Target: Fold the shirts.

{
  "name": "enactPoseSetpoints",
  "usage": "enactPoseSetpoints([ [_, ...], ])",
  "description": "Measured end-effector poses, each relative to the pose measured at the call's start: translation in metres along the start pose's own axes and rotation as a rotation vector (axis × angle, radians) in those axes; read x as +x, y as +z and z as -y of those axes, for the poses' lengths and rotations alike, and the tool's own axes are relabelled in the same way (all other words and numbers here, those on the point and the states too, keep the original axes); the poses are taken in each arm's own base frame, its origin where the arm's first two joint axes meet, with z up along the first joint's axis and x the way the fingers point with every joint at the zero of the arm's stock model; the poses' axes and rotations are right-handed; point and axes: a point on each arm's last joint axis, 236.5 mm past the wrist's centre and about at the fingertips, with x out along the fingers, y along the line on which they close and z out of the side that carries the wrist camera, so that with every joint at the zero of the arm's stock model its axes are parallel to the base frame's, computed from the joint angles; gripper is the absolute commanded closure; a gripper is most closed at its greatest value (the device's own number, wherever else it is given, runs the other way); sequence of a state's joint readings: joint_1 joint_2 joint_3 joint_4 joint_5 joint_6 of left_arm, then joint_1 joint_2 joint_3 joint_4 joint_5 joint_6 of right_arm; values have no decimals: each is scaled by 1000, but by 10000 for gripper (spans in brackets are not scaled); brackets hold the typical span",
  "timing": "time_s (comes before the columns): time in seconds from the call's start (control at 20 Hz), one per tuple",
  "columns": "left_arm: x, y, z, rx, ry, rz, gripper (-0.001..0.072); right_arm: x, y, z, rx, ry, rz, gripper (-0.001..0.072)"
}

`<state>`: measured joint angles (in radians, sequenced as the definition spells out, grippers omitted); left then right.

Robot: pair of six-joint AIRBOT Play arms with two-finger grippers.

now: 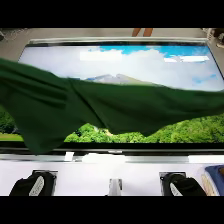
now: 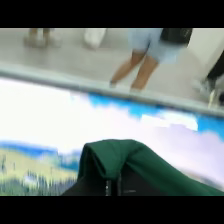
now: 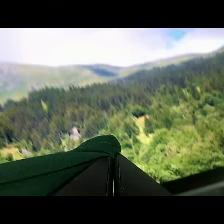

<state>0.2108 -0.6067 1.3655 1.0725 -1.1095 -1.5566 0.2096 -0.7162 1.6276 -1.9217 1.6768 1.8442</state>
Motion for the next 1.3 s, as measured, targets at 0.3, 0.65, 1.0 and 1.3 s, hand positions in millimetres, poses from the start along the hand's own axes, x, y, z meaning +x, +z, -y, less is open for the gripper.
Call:
enactPoseSetpoints([
  [0.3,76,-170,-24,-140,-47,-379,670,141,-87,-35,-51,-44,-243,684],
  [0.65,102,-255,-25,-172,-68,-493,669,267,-123,-94,161,35,-232,263],
  [1.0,112,-250,-29,-176,-59,-431,669,244,-93,-147,202,248,-235,171],
  [1.3,115,-248,-30,-176,-57,-417,669,215,-243,-197,262,469,-735,170],
])
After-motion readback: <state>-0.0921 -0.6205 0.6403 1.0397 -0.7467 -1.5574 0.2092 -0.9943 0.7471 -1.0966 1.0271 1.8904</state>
